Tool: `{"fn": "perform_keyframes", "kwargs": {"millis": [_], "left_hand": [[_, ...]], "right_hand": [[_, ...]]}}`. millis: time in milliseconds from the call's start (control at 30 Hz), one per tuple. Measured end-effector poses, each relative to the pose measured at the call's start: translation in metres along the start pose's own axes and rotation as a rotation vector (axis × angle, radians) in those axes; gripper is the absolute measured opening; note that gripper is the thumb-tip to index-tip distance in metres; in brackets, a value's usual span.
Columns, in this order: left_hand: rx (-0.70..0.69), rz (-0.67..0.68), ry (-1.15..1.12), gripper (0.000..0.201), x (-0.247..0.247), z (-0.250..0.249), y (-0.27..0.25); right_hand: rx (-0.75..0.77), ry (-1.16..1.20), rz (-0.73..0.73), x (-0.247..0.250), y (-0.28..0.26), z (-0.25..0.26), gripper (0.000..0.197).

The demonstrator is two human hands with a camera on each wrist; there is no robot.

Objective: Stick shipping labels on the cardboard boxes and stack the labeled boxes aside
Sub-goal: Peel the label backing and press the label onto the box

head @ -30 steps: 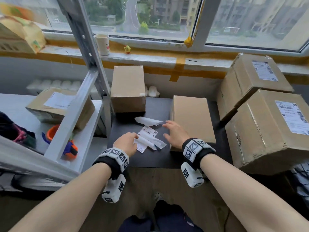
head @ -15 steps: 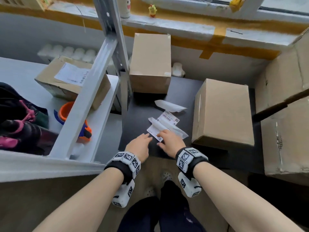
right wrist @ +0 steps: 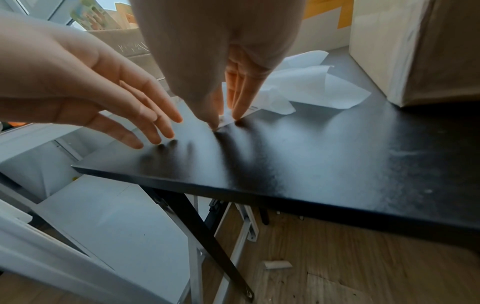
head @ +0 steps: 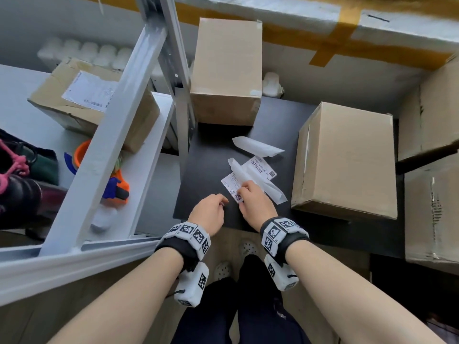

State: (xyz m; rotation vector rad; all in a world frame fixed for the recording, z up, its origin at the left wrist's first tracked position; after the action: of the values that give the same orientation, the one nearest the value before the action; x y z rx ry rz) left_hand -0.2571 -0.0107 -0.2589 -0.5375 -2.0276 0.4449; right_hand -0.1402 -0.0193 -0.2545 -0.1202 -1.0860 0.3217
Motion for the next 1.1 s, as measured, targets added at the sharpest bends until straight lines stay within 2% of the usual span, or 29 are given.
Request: {"fn": "perform_keyframes", "kwargs": {"millis": [200,433,533,600,867,1100], "left_hand": [[0.044,0.046,-0.081,0.03,-0.003,-0.004,0.005],[0.153,0.052,-0.195,0.026,-0.008,-0.002,0.009],[0.249,0.051,-0.4,0.019,-0.013,0.001,0.013],[0.312,0.069,-0.555,0.022,-0.015,-0.001,0.015],[0.392,0.095,-0.925,0.018,0.005,-0.029,0.013],[0.346,0.054,-0.902,0.012,0.04,-0.054,0.004]], "right_hand": [[0.028,-0.034,0.004,-0.003,0.005,-0.005,0.017],[0.041,0.065,-0.009,0.0,0.006,-0.008,0.018],[0.014,0.195,-0.071,0.008,0.002,-0.01,0.017],[-0.037,0.276,-0.11,0.015,-0.001,-0.013,0.017],[-0.053,0.459,-0.155,0.043,-0.005,-0.016,0.014],[-0.036,0.471,-0.168,0.086,-0.007,-0.013,0.019]]}}
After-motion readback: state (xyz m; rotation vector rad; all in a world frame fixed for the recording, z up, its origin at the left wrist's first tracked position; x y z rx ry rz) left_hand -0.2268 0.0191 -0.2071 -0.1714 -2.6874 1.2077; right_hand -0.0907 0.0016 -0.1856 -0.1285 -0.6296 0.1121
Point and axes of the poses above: each hand's wrist, its own y-axis towards the middle knuckle, its own x-axis out of the back of the hand, z = x × y, the point moved 8 cm from there along y, towards the middle knuckle, and after that the axes turned 9 degrees about x, right-handed, at the moved point
